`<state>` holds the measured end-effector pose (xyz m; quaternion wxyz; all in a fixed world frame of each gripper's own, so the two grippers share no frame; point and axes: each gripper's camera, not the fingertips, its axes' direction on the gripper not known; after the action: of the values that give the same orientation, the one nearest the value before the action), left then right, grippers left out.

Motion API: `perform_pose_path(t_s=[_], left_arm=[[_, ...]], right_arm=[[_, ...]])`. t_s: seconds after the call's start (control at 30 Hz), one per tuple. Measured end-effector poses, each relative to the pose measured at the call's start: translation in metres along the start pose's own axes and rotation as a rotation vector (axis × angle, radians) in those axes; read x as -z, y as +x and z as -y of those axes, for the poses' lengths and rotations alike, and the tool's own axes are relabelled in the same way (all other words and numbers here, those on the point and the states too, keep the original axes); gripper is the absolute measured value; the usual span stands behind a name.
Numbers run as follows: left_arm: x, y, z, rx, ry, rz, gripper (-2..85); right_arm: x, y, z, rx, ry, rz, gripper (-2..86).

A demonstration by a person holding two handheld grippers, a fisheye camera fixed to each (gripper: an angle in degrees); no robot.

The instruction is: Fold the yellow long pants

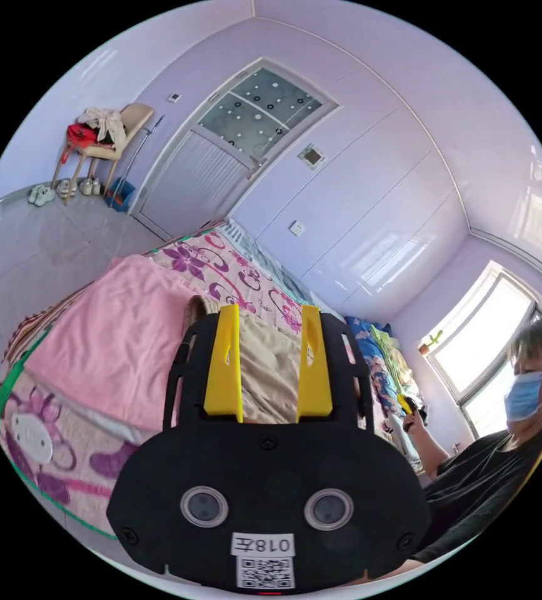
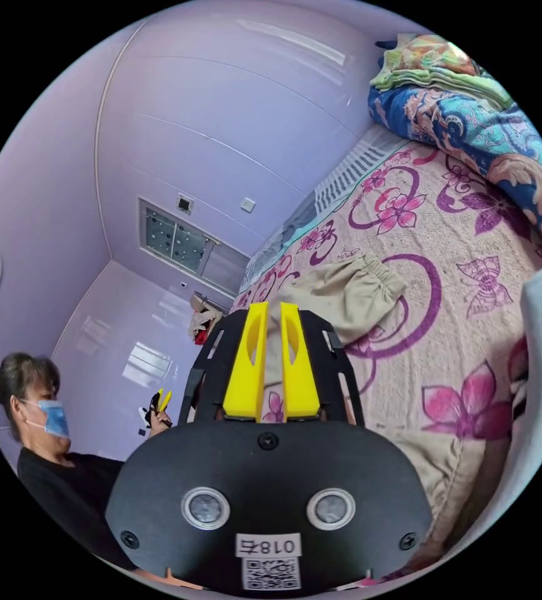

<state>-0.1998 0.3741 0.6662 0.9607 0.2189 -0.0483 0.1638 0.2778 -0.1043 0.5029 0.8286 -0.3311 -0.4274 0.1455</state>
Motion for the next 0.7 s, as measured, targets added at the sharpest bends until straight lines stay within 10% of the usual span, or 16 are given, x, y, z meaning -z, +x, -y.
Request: perform_pose_path(t_s=[0.3, 0.57, 0.7], left_arm=[[0.064, 0.019, -0.168, 0.133, -0.076, 0.292, 13.6], [-0.045, 0.026, -0.147, 0.157, -0.312, 0.512, 16.8], [-0.048, 0.016, -0.139, 0.197, -0.321, 0.527, 4.9]], right_arm=[[0.136, -0.050, -0.194, 0.022, -0.055, -0.201, 0.5], [0.165, -0.049, -0.242, -0.120, -0.002, -0.245, 1.0], [0.163, -0.044, -0.245, -0.174, -0.060, -0.325, 3.8]])
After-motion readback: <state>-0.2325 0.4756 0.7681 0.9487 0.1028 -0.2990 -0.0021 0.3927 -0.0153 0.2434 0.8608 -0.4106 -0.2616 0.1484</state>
